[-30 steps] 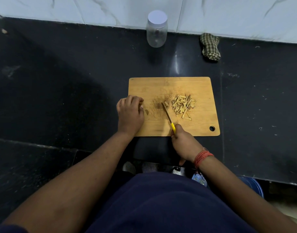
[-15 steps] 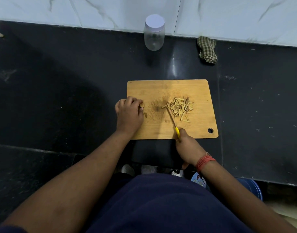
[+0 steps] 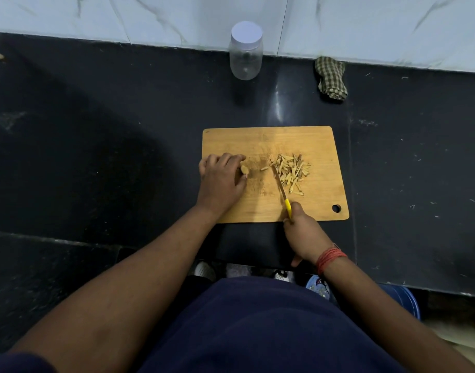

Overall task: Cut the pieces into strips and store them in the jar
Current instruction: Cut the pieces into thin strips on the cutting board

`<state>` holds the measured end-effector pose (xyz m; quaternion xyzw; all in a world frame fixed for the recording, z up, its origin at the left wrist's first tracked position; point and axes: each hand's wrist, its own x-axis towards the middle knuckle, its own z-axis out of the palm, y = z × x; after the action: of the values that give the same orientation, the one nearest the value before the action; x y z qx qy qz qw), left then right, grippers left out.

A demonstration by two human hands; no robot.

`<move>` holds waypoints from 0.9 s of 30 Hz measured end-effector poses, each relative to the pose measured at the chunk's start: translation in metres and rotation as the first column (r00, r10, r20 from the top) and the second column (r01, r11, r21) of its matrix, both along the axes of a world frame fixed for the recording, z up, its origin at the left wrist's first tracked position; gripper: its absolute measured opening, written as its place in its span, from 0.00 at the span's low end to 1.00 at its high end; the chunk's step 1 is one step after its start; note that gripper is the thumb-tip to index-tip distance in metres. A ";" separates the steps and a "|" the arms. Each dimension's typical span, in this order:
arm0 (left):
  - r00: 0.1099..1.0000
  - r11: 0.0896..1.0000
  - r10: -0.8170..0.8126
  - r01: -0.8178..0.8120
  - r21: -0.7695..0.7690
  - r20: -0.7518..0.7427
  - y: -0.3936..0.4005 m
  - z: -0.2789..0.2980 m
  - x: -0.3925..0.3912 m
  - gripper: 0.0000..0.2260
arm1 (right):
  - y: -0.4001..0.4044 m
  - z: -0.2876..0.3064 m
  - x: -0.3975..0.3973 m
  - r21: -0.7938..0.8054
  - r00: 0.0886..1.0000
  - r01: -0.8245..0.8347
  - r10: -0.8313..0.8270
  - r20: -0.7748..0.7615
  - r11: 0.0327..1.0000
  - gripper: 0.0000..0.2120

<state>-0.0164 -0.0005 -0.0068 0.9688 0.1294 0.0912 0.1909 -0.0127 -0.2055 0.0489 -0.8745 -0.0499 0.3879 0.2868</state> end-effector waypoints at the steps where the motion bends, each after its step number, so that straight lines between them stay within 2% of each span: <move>1: 1.000 1.000 -0.010 0.009 -0.004 -0.011 -0.002 0.000 0.001 0.19 | 0.002 -0.001 -0.001 0.006 1.000 -0.022 0.022 0.008 1.000 0.17; 6: 0.999 0.999 -0.012 0.009 -0.054 -0.047 -0.007 0.000 0.002 0.17 | 0.014 -0.005 -0.001 0.009 0.995 -0.100 0.100 -0.001 0.995 0.13; 9: 0.998 0.999 -0.017 0.014 -0.038 -0.065 -0.006 -0.002 0.002 0.16 | 0.013 -0.005 0.003 0.024 0.998 0.019 -0.018 -0.068 1.000 0.15; 12: 0.997 0.999 -0.020 0.017 -0.045 -0.070 -0.005 -0.001 0.003 0.15 | 0.010 -0.002 0.005 0.029 0.995 0.083 -0.082 -0.053 0.996 0.17; 20: 0.993 0.997 0.021 -0.030 -0.075 -0.117 -0.009 0.003 0.011 0.14 | 0.027 0.004 0.005 0.109 0.996 0.002 0.009 -0.093 0.994 0.17; 27: 0.998 0.998 -0.055 0.053 -0.039 -0.036 -0.003 0.000 0.003 0.07 | 0.034 0.003 0.008 0.104 0.989 -0.008 0.023 -0.143 0.995 0.19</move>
<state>-0.0138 -0.0033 -0.0067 0.9696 0.1084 0.0656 0.2092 -0.0049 -0.1713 0.0520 -0.8279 -0.0558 0.4491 0.3313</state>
